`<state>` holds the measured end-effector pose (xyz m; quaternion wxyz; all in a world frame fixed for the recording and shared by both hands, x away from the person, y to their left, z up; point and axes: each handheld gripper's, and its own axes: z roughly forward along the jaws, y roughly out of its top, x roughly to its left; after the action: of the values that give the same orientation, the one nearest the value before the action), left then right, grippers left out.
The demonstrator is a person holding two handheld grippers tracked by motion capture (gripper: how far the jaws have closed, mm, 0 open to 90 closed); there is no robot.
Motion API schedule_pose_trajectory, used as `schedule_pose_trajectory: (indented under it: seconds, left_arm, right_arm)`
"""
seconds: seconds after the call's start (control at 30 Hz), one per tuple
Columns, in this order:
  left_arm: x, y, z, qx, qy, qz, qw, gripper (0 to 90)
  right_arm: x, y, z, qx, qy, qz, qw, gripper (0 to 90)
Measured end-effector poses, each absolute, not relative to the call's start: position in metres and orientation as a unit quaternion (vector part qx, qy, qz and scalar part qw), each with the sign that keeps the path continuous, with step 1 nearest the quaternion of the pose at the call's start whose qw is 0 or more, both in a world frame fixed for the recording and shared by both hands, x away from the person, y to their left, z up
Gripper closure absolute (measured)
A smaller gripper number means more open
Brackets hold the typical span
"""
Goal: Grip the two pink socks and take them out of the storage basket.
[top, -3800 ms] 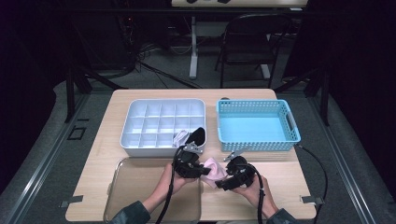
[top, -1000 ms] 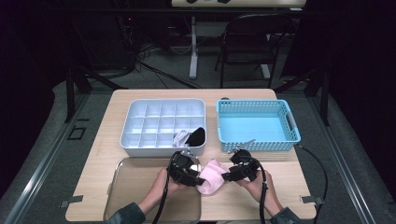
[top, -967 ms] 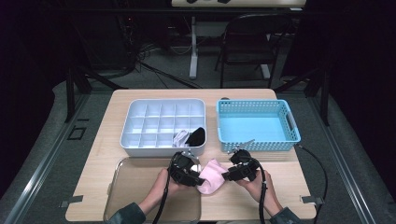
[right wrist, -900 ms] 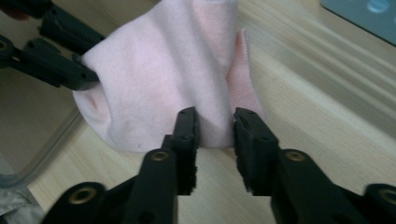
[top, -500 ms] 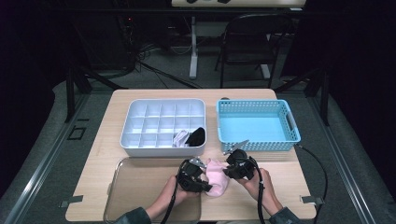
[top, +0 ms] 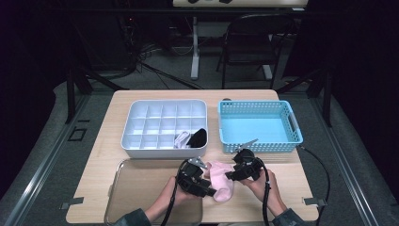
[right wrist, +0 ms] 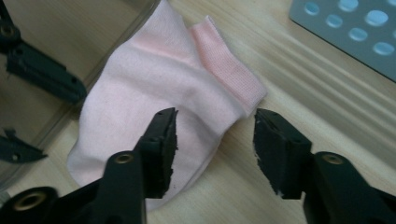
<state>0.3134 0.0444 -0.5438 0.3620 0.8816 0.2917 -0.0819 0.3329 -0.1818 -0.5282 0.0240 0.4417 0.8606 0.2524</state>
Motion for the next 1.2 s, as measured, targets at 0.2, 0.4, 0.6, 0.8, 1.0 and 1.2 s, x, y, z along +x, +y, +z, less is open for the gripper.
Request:
schedule_pose_trajectory:
  seconds: [0.2, 0.4, 0.6, 0.8, 1.0, 1.2]
  left_arm:
    - [0.317, 0.047, -0.544, 0.882, 0.305, -0.044, 0.356, 50.7]
    - [0.318, 0.046, -0.542, 0.88, 0.311, -0.016, 0.359, 53.9]
    - [0.323, 0.037, -0.546, 0.885, 0.313, 0.003, 0.344, 54.3]
    - [0.33, 0.036, -0.55, 0.884, 0.322, 0.006, 0.339, 56.6]
    - [0.331, 0.034, -0.552, 0.884, 0.318, 0.003, 0.341, 60.6]
    - [0.329, 0.029, -0.55, 0.884, 0.309, 0.013, 0.35, 63.0]
  right_arm:
    - [0.336, -0.181, -0.538, 0.449, 0.861, 0.238, 0.0, 50.0]
    - [0.337, -0.181, -0.547, 0.457, 0.859, 0.229, -0.003, 64.1]
    - [0.339, -0.182, -0.553, 0.459, 0.858, 0.233, -0.013, 72.0]
    - [0.339, -0.184, -0.554, 0.46, 0.85, 0.256, -0.016, 84.4]
    - [0.333, -0.186, -0.542, 0.448, 0.853, 0.267, -0.012, 85.8]
    - [0.326, -0.195, -0.526, 0.451, 0.848, 0.278, -0.009, 85.8]
